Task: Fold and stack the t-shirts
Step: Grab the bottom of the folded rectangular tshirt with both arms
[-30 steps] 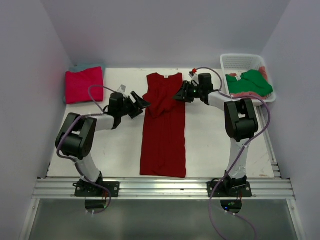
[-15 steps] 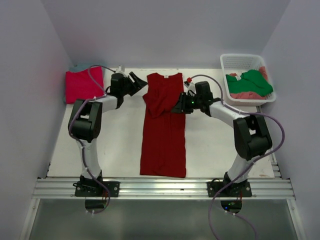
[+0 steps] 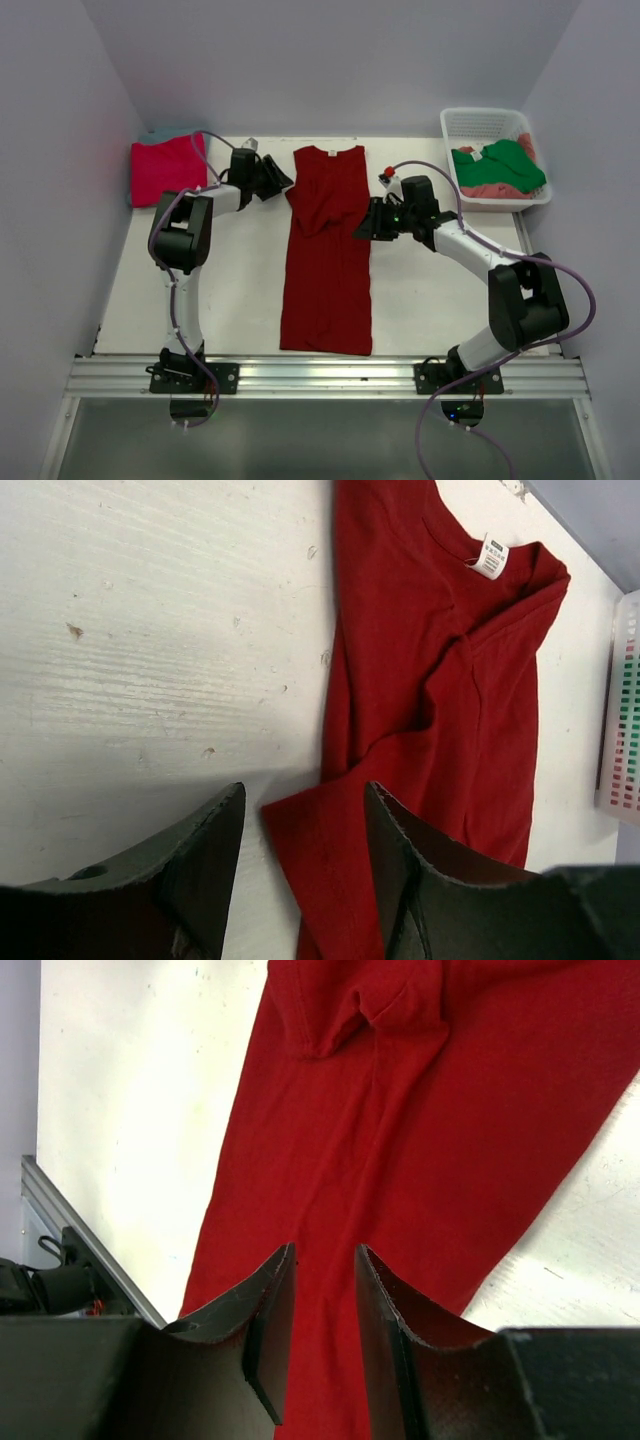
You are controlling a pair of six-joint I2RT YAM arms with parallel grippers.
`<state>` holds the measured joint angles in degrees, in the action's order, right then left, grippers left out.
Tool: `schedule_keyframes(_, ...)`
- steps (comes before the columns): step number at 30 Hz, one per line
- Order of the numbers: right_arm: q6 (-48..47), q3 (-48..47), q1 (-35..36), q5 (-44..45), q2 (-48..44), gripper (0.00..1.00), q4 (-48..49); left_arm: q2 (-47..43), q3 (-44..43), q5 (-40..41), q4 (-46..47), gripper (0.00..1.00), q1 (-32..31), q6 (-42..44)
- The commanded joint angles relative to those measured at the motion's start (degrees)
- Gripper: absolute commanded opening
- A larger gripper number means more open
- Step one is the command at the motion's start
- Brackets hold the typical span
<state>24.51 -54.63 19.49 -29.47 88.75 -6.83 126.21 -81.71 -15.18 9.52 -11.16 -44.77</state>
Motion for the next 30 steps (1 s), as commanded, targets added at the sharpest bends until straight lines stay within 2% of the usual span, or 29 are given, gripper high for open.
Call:
schedule_keyframes(1,-1.05,-0.04,-0.15,0.74,-1.39,0.34,-0.29,0.7,-0.03,-0.2,-2.05,0.54,-0.18,2.76)
schedule_keyframes(4,-0.35,0.23,-0.15,-0.05,-0.6,0.34,0.94,2.98,-1.16,-3.69,-0.47,0.52,-0.18,3.38)
schedule_keyframes(6,0.01,0.23,-0.15,0.03,-0.25,0.34,1.2,5.0,-1.87,-5.2,0.32,0.43,-0.09,2.94)
schedule_keyframes(7,0.1,0.49,-0.24,-0.14,-0.16,0.34,1.29,5.53,-1.96,-7.73,1.02,0.38,-0.09,2.59)
schedule_keyframes(8,0.01,0.49,-0.15,-0.06,-0.07,0.34,1.29,6.06,-1.79,-8.72,1.81,0.27,-0.18,1.89)
schedule_keyframes(9,0.01,0.58,-0.24,0.2,0.11,0.34,0.95,6.06,-1.44,-9.25,1.99,0.21,-0.18,1.71)
schedule_keyframes(11,-0.34,0.67,-0.15,0.47,-0.15,0.34,0.5,5.54,-0.82,-9.52,2.26,0.12,-0.18,1.53)
schedule_keyframes(19,-0.43,0.84,-0.24,0.91,0.02,0.33,0.68,3.16,-0.11,-9.43,2.61,0.03,-0.27,1.53)
schedule_keyframes(30,-0.69,0.4,-0.15,0.91,1.07,0.33,0.5,0.7,-3.1,-10.39,3.4,0.03,-0.27,1.18)
